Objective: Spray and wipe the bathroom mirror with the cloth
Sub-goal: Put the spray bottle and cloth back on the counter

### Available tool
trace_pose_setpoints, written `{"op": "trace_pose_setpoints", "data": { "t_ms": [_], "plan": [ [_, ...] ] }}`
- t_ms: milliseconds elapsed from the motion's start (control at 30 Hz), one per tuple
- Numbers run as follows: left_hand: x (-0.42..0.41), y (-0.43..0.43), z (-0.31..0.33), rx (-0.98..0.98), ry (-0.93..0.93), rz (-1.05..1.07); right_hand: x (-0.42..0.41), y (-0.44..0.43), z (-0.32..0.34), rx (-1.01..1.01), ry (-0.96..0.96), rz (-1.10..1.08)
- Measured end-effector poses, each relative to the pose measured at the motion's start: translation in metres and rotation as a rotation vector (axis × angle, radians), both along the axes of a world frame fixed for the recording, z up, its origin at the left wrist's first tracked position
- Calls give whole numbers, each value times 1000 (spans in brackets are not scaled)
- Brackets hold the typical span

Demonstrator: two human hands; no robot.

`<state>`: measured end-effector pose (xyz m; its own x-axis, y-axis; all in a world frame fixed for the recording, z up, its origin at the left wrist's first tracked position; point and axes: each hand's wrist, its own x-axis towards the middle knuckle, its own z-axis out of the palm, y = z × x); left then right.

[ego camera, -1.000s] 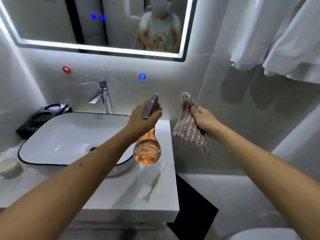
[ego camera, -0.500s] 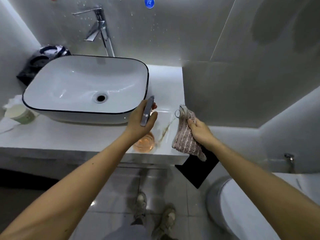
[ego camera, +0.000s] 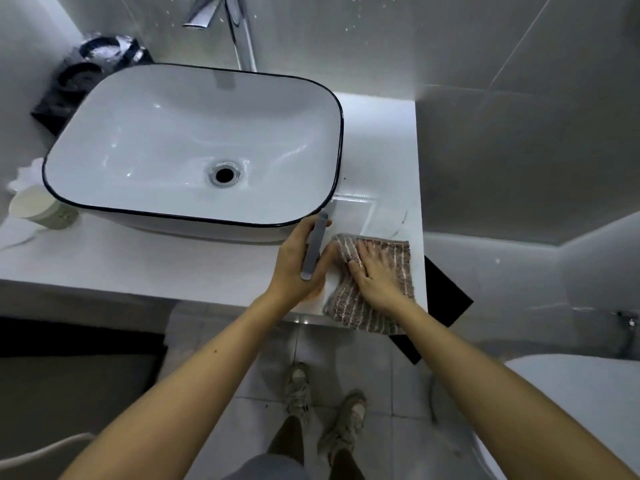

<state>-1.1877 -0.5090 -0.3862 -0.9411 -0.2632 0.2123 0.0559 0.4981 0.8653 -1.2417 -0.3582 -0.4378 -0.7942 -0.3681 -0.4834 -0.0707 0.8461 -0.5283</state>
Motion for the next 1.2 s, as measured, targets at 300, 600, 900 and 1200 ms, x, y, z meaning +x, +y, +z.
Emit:
{"op": "trace_pose_setpoints", "data": {
  "t_ms": [300,600,900,1200],
  "plan": [
    [0,5,-3,54,-39,59,4,5,-8,94,-23,124],
    [16,-2,-4,45,-57,79,7,18,-1,35,-25,130],
    [36,-11,0,-46,-95,120,15,32,4,44,-62,151],
    [90,42,-39,181,-197,372,20,44,5,-4,3,126]
  ]
}}
